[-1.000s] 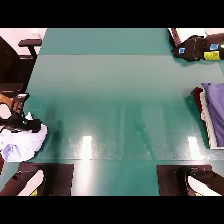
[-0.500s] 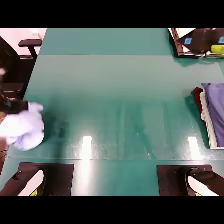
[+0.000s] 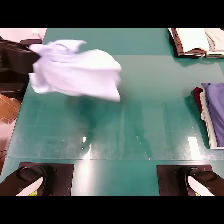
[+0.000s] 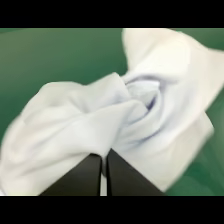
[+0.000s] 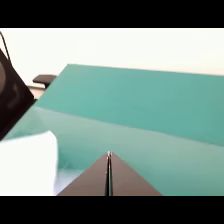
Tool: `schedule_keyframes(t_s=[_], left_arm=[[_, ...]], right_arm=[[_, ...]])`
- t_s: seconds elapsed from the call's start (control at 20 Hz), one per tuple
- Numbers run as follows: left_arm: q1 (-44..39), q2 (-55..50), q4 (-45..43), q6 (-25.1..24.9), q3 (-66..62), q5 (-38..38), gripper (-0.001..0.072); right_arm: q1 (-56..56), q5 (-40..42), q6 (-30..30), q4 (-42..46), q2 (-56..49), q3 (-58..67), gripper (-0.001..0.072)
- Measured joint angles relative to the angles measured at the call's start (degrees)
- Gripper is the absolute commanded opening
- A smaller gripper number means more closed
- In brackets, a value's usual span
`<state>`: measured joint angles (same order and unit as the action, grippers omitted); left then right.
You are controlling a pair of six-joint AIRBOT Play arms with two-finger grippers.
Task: Fold the shirts.
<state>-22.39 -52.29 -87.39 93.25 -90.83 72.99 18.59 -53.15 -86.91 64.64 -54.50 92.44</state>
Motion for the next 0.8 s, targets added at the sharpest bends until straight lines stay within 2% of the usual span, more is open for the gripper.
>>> schedule_keyframes(t_s=[0.25, 0.3, 0.35, 0.4, 0.5, 0.6, 0.8], left_arm=[[-15.9, -12.7, -0.6, 1.0, -1.4, -1.6, 0.0027], [-18.4, -15.9, 0.6, 0.9, -1.5, -2.3, 0.0209], [-20.9, -19.4, 2.8, 0.2, -1.5, -3.4, 0.0535], [-22.7, -22.3, 5.0, -0.8, -1.6, -4.3, 0.0591], [-24.9, -26.8, 9.2, -2.6, -1.7, -6.0, 0.0591], [-24.0, -28.5, 9.9, -3.7, -1.9, -6.9, 0.0591], [-13.9, -27.2, 6.8, -4.6, -2.0, -5.6, 0.0591]], right_arm=[[0.0, 0.5, 0.0, 0.0, -0.1, 0.0, 0.0019], [0.0, 0.5, 0.0, 0.0, -0.1, 0.0, 0.0019], [0.0, 0.5, 0.0, 0.0, -0.1, 0.0, 0.0019], [0.0, 0.4, 0.0, 0.0, -0.1, 0.0, 0.0019], [0.0, -0.5, 0.0, 0.0, -0.1, 0.0, 0.0018], [0.0, -1.3, 0.0, 0.0, -0.1, 0.0, 0.0019], [0.0, -2.4, 0.0, 0.0, -0.1, 0.0, 0.0019]])
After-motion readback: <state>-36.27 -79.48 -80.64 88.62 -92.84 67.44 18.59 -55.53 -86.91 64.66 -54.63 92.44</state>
